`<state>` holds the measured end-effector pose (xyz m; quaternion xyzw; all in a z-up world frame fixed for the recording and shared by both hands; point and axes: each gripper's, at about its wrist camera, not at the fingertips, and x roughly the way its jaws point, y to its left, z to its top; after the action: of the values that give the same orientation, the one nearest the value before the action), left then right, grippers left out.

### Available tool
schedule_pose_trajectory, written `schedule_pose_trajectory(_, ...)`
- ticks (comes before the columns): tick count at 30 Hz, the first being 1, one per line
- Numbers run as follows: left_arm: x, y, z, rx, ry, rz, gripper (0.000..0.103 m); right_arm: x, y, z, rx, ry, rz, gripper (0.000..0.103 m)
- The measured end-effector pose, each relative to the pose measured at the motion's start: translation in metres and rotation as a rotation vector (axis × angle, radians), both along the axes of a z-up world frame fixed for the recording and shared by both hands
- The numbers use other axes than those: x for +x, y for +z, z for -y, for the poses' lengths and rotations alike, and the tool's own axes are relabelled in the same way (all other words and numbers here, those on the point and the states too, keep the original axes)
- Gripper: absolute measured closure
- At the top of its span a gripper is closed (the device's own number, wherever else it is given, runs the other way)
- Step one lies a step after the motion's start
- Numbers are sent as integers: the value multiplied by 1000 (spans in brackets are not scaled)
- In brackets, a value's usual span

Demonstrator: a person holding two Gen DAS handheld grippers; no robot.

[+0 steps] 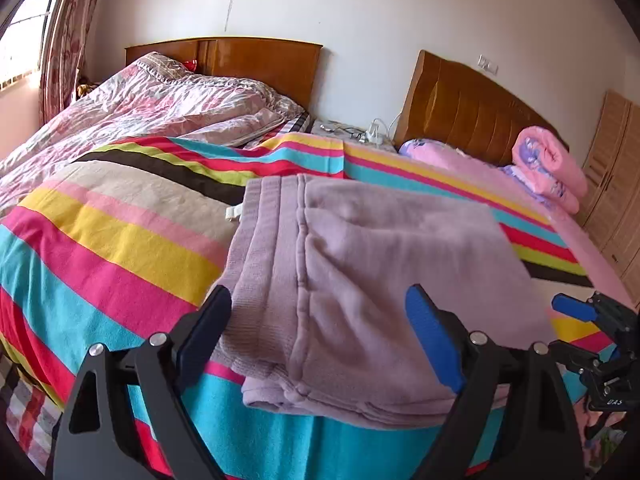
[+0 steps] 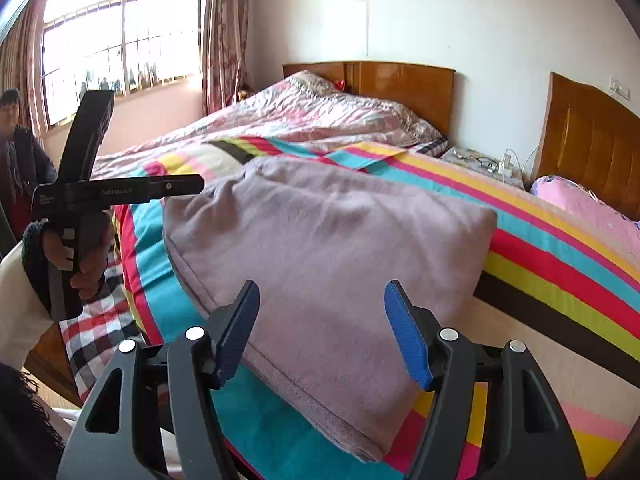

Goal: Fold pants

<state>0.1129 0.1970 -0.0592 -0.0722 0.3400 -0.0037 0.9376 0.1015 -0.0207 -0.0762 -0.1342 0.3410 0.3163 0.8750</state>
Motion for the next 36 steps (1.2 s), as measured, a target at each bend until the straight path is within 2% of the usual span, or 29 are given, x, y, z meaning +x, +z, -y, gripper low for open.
schedule_pose_trajectory(1, 6, -14, 6, 46, -14, -63, 10, -2, -13, 3, -22, 3, -9, 41)
schedule_pose_trajectory(2, 12, -28, 9, 84, -18, -109, 6, -8, -16, 11, 18, 5, 3, 41)
schedule_pose_trajectory(4, 11, -33, 6, 82, -6, -93, 4, -9, -12, 19, 25, 9, -41, 41)
schedule_pose_trajectory(6, 13, -28, 3, 85, -17, -99, 4, -12, -8, 24, -8, 31, -75, 40)
schedule_pose_trajectory(8, 12, -14, 2, 117, -24, -88, 5, -8, 3, 37, 24, 47, -121, 40)
schedule_pose_trajectory(10, 6, 11, 0, 126, -47, -28, 4, 3, 26, 52, 110, 76, -108, 38)
schedule_pose_trajectory(13, 17, 51, 5, 115, -86, 53, 1, 47, 53, 57, 212, 96, -58, 28)
schedule_pose_trajectory(15, 39, 60, 13, 94, -90, 71, 1, 85, 51, 44, 209, 118, -37, 26)
schedule_pose_trajectory(17, 63, 51, 24, 86, -90, 42, 1, 123, 37, 29, 182, 119, -70, 26)
schedule_pose_trajectory(19, 79, 25, 28, 78, -70, -21, 1, 148, 15, 23, 143, 121, -115, 26)
schedule_pose_trajectory(21, 84, -7, 26, 71, -37, -93, 2, 162, -4, 32, 112, 97, -151, 27)
schedule_pose_trajectory(22, 79, -15, 25, 74, -33, -81, 2, 169, -8, 41, 126, 84, -168, 29)
schedule_pose_trajectory(24, 72, -19, 25, 100, -35, -52, 1, 177, -1, 58, 189, 50, -176, 29)
schedule_pose_trajectory(26, 73, -20, 23, 89, -36, -56, 1, 180, 14, 67, 241, 35, -121, 26)
schedule_pose_trajectory(28, 76, -22, 22, 78, -29, -61, 1, 192, 15, 67, 281, 57, -143, 21)
schedule_pose_trajectory(29, 76, -23, 22, 80, -30, -63, 1, 200, 9, 64, 275, 79, -175, 20)
schedule_pose_trajectory(30, 75, -23, 22, 79, -30, -60, 1, 207, 1, 60, 219, 84, -175, 20)
schedule_pose_trajectory(31, 74, -24, 21, 75, -31, -55, 1, 215, -5, 57, 148, 59, -143, 22)
schedule_pose_trajectory(32, 73, -25, 20, 71, -32, -51, 1, 225, -9, 62, 136, 27, -135, 23)
schedule_pose_trajectory(34, 72, -25, 17, 59, -31, -50, 1, 245, -4, 79, 188, -124, -165, 23)
schedule_pose_trajectory(36, 71, -25, 17, 54, -26, -52, 1, 244, 11, 86, 283, -125, -165, 22)
